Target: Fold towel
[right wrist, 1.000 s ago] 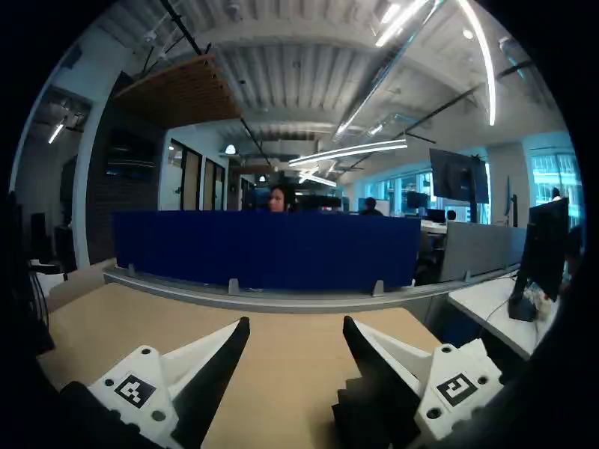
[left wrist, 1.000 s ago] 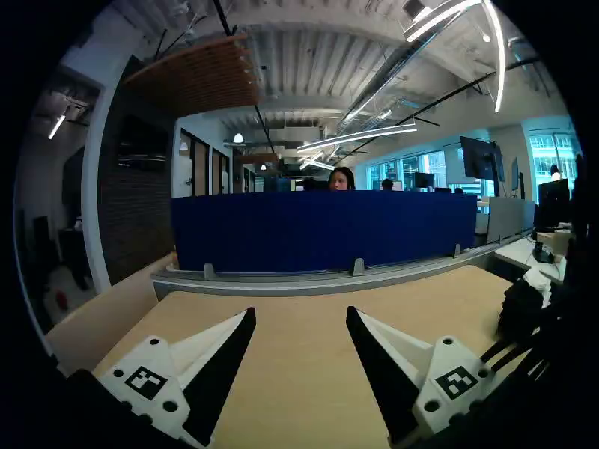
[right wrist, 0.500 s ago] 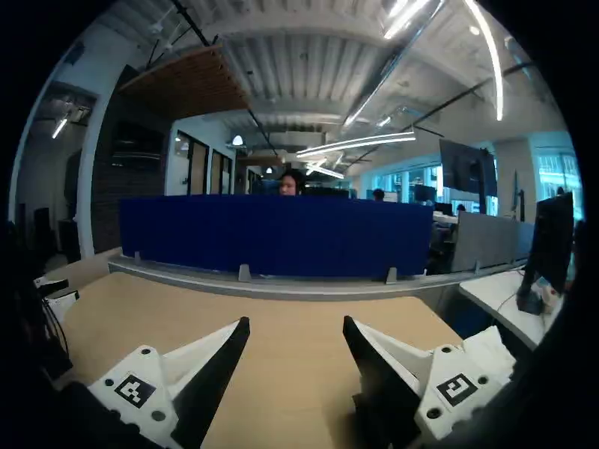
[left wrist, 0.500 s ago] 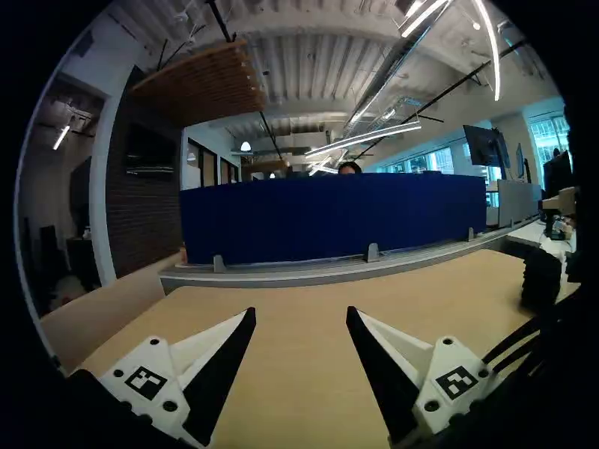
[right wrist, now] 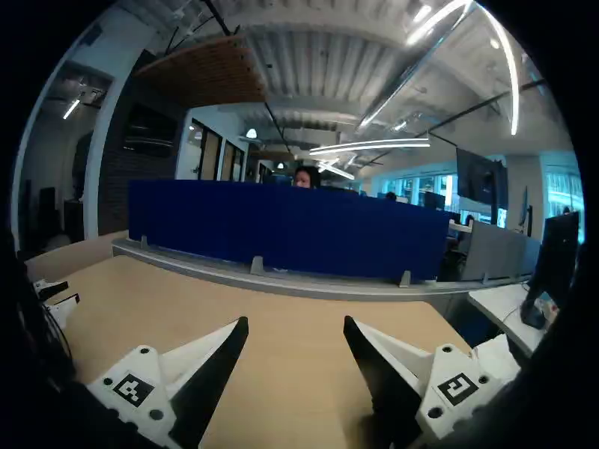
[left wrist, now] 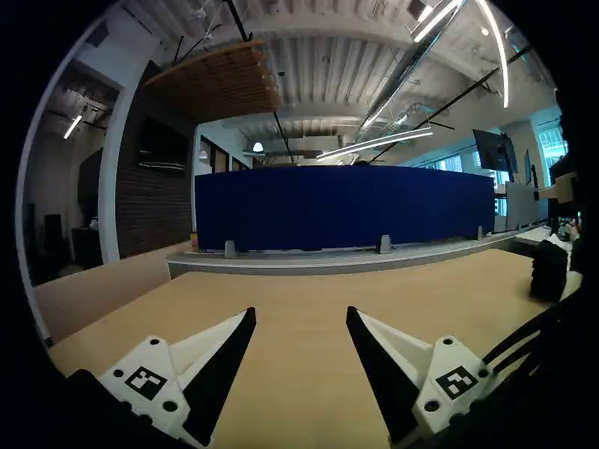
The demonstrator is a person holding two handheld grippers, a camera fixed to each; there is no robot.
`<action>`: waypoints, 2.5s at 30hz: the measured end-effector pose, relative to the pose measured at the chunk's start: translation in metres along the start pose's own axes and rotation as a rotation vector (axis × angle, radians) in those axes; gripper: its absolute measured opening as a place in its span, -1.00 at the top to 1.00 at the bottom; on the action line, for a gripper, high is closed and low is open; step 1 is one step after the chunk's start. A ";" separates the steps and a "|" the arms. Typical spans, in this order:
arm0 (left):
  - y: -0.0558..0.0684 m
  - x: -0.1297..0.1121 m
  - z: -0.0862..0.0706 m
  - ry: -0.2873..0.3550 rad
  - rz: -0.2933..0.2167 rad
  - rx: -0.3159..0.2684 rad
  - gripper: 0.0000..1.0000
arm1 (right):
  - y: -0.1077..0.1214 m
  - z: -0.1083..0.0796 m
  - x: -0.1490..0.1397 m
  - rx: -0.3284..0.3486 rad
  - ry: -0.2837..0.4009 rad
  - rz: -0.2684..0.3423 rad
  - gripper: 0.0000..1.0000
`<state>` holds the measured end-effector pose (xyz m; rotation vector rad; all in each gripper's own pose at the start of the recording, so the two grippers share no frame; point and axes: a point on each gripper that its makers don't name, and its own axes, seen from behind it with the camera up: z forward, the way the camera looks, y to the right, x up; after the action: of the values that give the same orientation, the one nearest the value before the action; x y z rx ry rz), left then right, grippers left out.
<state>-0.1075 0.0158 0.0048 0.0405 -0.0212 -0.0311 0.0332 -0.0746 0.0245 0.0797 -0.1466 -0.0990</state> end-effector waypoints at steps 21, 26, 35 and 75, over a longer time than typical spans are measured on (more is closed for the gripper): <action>-0.004 -0.016 -0.002 0.040 -0.024 0.005 -0.78 | -0.005 0.002 -0.006 0.003 -0.003 0.015 -1.00; -0.004 -0.016 -0.002 0.040 -0.024 0.003 -0.79 | -0.002 0.003 -0.007 0.002 0.003 0.028 -1.00; -0.005 -0.017 -0.003 0.040 -0.024 0.002 -0.81 | 0.006 0.000 0.003 -0.006 0.042 0.042 -0.99; -0.005 -0.016 -0.006 0.040 -0.024 0.003 -0.94 | 0.077 -0.011 -0.040 -0.077 0.128 0.160 -1.00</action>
<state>-0.1235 0.0118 -0.0018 0.0439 0.0191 -0.0541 0.0026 0.0066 0.0143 -0.0025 -0.0213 0.0603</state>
